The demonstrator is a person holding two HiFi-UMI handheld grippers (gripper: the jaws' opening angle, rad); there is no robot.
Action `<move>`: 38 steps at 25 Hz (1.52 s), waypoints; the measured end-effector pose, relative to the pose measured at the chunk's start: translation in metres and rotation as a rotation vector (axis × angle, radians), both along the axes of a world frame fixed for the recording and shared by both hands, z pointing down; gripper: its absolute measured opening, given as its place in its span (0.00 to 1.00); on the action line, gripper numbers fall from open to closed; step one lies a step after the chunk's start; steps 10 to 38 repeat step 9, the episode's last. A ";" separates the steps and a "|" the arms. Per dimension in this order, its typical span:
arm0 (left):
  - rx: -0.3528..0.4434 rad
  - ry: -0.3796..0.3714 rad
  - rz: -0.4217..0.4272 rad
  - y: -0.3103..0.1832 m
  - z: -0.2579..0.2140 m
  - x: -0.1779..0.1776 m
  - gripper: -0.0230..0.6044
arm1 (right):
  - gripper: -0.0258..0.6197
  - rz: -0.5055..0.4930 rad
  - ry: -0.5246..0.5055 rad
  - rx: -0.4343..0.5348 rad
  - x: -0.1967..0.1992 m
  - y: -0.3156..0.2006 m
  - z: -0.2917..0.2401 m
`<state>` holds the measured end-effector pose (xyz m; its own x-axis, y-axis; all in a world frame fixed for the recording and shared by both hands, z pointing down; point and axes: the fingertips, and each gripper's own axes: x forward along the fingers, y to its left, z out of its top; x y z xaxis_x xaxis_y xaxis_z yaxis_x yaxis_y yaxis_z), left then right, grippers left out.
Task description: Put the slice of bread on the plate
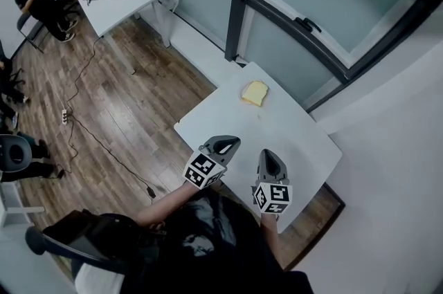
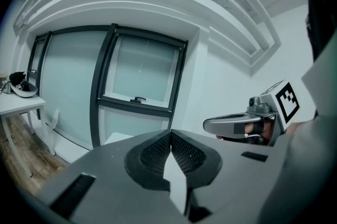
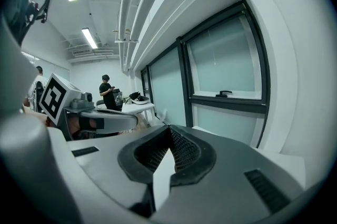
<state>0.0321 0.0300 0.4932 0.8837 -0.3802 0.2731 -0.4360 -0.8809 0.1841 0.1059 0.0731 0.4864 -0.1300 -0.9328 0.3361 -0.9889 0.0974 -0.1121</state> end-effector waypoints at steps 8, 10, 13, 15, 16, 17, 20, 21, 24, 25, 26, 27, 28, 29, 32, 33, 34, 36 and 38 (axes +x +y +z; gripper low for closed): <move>0.002 -0.003 0.022 -0.005 -0.001 0.008 0.04 | 0.05 0.000 -0.008 -0.005 0.003 -0.003 0.001; 0.002 -0.005 0.026 -0.006 0.000 0.010 0.04 | 0.05 0.001 -0.009 -0.007 0.004 -0.004 0.002; 0.002 -0.005 0.026 -0.006 0.000 0.010 0.04 | 0.05 0.001 -0.009 -0.007 0.004 -0.004 0.002; 0.002 -0.005 0.026 -0.006 0.000 0.010 0.04 | 0.05 0.001 -0.009 -0.007 0.004 -0.004 0.002; 0.002 -0.005 0.026 -0.006 0.000 0.010 0.04 | 0.05 0.001 -0.009 -0.007 0.004 -0.004 0.002; 0.002 -0.005 0.026 -0.006 0.000 0.010 0.04 | 0.05 0.001 -0.009 -0.007 0.004 -0.004 0.002; 0.002 -0.005 0.026 -0.006 0.000 0.010 0.04 | 0.05 0.001 -0.009 -0.007 0.004 -0.004 0.002; 0.002 -0.005 0.026 -0.006 0.000 0.010 0.04 | 0.05 0.001 -0.009 -0.007 0.004 -0.004 0.002; 0.002 -0.005 0.026 -0.006 0.000 0.010 0.04 | 0.05 0.001 -0.009 -0.007 0.004 -0.004 0.002; 0.002 -0.005 0.026 -0.006 0.000 0.010 0.04 | 0.05 0.001 -0.009 -0.007 0.004 -0.004 0.002; 0.002 -0.005 0.026 -0.006 0.000 0.010 0.04 | 0.05 0.001 -0.009 -0.007 0.004 -0.004 0.002; 0.002 -0.005 0.026 -0.006 0.000 0.010 0.04 | 0.05 0.001 -0.009 -0.007 0.004 -0.004 0.002; 0.002 -0.005 0.026 -0.006 0.000 0.010 0.04 | 0.05 0.001 -0.009 -0.007 0.004 -0.004 0.002; 0.002 -0.005 0.026 -0.006 0.000 0.010 0.04 | 0.05 0.001 -0.009 -0.007 0.004 -0.004 0.002; 0.002 -0.005 0.026 -0.006 0.000 0.010 0.04 | 0.05 0.001 -0.009 -0.007 0.004 -0.004 0.002; 0.002 -0.005 0.026 -0.006 0.000 0.010 0.04 | 0.05 0.001 -0.009 -0.007 0.004 -0.004 0.002; 0.002 -0.005 0.026 -0.006 0.000 0.010 0.04 | 0.05 0.001 -0.009 -0.007 0.004 -0.004 0.002; 0.002 -0.005 0.026 -0.006 0.000 0.010 0.04 | 0.05 0.001 -0.009 -0.007 0.004 -0.004 0.002; 0.002 -0.005 0.026 -0.006 0.000 0.010 0.04 | 0.05 0.001 -0.009 -0.007 0.004 -0.004 0.002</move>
